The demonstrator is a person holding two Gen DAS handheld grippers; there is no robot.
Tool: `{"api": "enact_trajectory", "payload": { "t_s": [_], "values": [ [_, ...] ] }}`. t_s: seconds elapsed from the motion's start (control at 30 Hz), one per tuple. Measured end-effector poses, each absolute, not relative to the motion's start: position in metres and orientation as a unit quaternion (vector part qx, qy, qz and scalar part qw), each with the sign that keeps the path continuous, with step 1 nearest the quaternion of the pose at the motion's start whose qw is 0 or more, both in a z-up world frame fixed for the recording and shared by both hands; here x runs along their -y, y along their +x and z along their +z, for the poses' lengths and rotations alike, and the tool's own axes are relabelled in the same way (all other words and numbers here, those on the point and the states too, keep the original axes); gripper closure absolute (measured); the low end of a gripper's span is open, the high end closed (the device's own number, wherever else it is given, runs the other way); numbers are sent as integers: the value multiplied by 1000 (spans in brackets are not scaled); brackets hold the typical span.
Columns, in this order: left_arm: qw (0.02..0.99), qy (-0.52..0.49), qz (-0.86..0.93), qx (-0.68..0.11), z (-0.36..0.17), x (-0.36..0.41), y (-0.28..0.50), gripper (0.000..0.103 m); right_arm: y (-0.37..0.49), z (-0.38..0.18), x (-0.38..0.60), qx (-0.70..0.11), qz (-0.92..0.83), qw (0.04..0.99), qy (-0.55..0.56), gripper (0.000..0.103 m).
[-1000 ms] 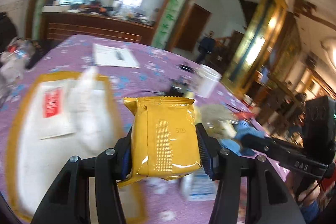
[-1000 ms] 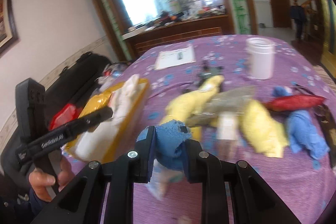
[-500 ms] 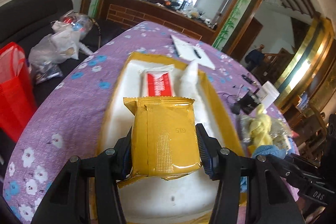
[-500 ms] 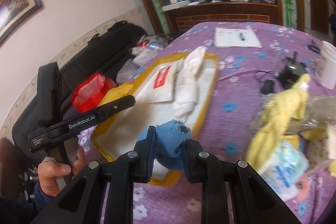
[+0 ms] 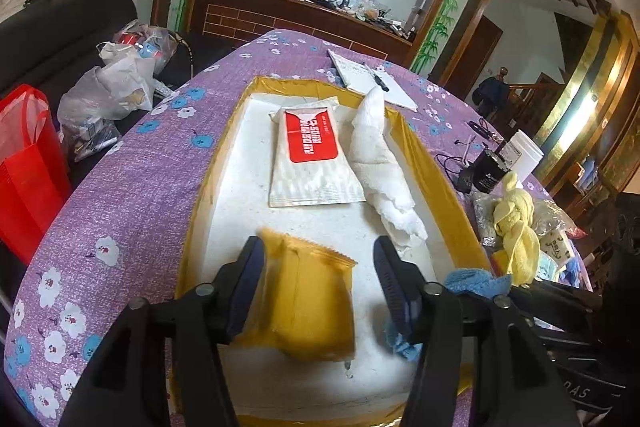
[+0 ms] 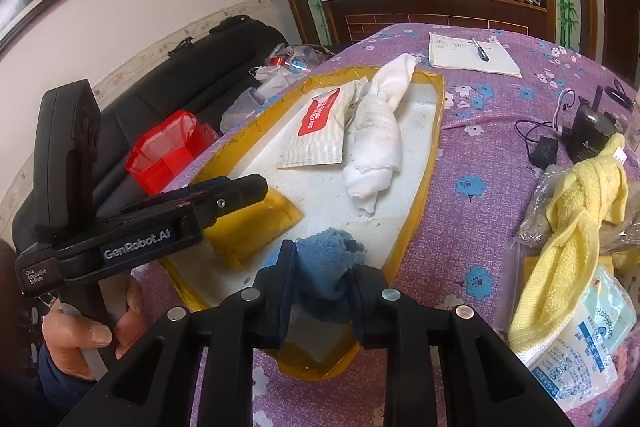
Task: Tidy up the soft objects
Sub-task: 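Place the yellow packet and blue towel into the foam box with both tools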
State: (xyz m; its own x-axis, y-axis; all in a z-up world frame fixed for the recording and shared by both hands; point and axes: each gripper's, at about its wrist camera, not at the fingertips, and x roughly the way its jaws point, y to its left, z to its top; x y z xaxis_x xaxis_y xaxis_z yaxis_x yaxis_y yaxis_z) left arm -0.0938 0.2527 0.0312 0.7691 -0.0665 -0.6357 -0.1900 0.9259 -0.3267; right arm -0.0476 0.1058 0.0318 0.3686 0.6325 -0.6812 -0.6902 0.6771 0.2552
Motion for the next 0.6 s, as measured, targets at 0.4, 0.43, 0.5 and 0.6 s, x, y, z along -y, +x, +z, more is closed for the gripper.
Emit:
{"api": "enact_trajectory", "payload": {
  "t_s": [0.4, 0.43, 0.5, 0.6],
  "values": [
    [927, -213, 28, -309, 34, -260, -102, 29, -50, 42, -86, -375, 419, 827, 13, 56],
    [927, -214, 28, -307, 34, -259, -103, 29, -50, 43, -84, -374, 418, 828, 16, 56],
    [927, -214, 27, -308, 34, -260, -103, 29, -52, 46, -80, -373, 418, 828, 22, 56],
    [928, -211, 29, -307, 35, -259, -103, 29, -56, 54, -70, -363, 418, 832, 29, 56]
  ]
}}
